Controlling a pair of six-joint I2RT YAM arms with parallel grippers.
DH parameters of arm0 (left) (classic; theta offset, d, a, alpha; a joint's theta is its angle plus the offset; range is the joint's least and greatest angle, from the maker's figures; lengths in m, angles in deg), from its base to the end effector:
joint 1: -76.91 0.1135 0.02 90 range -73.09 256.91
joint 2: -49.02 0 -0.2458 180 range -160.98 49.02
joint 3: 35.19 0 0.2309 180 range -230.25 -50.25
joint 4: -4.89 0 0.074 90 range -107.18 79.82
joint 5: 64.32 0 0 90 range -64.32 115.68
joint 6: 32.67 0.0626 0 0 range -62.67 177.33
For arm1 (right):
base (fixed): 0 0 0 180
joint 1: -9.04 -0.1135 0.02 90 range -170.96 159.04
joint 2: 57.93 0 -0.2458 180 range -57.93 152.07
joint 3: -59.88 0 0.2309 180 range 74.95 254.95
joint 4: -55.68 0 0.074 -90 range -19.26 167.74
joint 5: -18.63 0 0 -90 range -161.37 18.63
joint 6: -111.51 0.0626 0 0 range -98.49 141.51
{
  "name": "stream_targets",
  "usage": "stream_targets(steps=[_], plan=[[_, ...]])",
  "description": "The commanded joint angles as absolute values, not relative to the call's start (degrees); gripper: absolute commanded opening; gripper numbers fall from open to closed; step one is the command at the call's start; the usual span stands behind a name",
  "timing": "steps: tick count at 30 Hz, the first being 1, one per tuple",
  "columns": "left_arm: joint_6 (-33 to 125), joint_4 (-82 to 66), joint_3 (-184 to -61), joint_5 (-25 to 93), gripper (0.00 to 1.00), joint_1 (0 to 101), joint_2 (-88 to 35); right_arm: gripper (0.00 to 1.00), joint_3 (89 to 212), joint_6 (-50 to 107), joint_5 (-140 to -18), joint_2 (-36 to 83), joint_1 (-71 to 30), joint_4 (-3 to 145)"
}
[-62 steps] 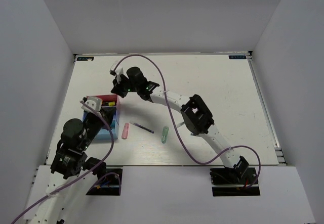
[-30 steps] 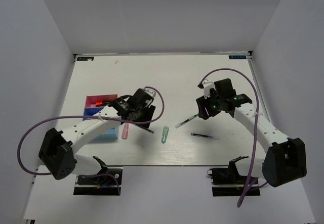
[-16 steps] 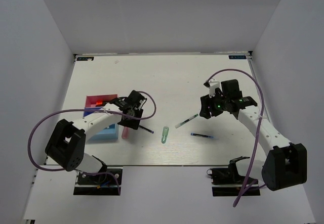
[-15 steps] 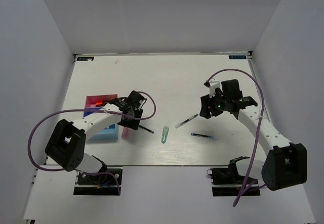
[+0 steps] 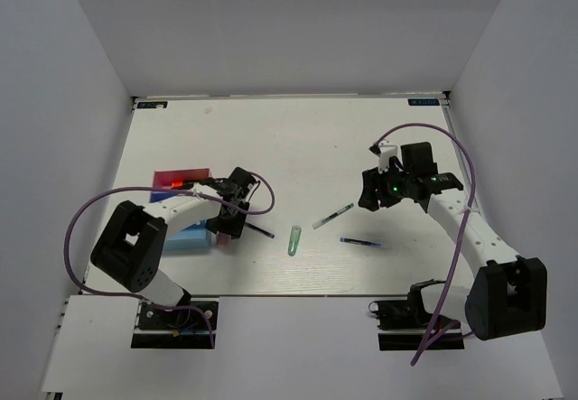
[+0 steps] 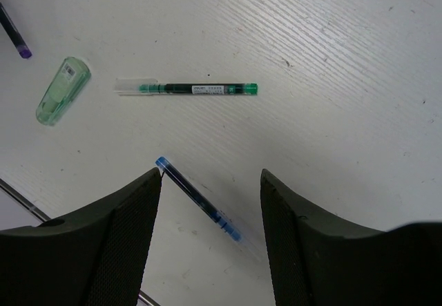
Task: Sort the stationery into containers
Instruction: Pick up the stationery from the center of the board, then place the stationery in the storage box.
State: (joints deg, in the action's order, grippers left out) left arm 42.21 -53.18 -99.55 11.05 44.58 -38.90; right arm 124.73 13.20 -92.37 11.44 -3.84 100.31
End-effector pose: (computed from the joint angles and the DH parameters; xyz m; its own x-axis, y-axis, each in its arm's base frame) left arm 0.2132 -0.1162 0.1337 -0.9339 0.2924 -0.2057 0.2515 0.9463 0.2033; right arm 0.2389 0.0776 0.2252 -0.6665 -0.2908 -0.6864 -0.5386 0.8245 0.1737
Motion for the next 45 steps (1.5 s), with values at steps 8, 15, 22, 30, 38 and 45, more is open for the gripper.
stream_targets(steps=[8,15,22,30,38,45], plan=[[39.8,-49.2,-97.2,11.3,0.41,44.7,-41.2,0.62,124.3,13.7,-95.9,9.0,-1.4,98.8],[39.3,-49.2,-97.6,17.5,0.12,44.0,-38.8,0.66,124.1,14.0,-97.5,8.6,-0.4,98.9],[40.2,-52.8,-104.6,25.6,0.0,44.1,-32.1,0.8,124.1,13.0,-100.0,8.7,0.2,99.6],[42.8,-60.1,-113.3,20.2,0.0,47.3,-26.0,0.8,124.0,13.0,-101.1,8.3,0.9,99.7],[46.9,-58.8,-112.0,21.8,0.0,62.7,-21.0,0.8,124.1,13.3,-102.4,7.9,1.3,99.7],[39.4,-56.2,-108.3,20.7,0.0,73.3,-20.6,0.8,123.9,13.4,-103.1,7.9,1.7,100.0]])
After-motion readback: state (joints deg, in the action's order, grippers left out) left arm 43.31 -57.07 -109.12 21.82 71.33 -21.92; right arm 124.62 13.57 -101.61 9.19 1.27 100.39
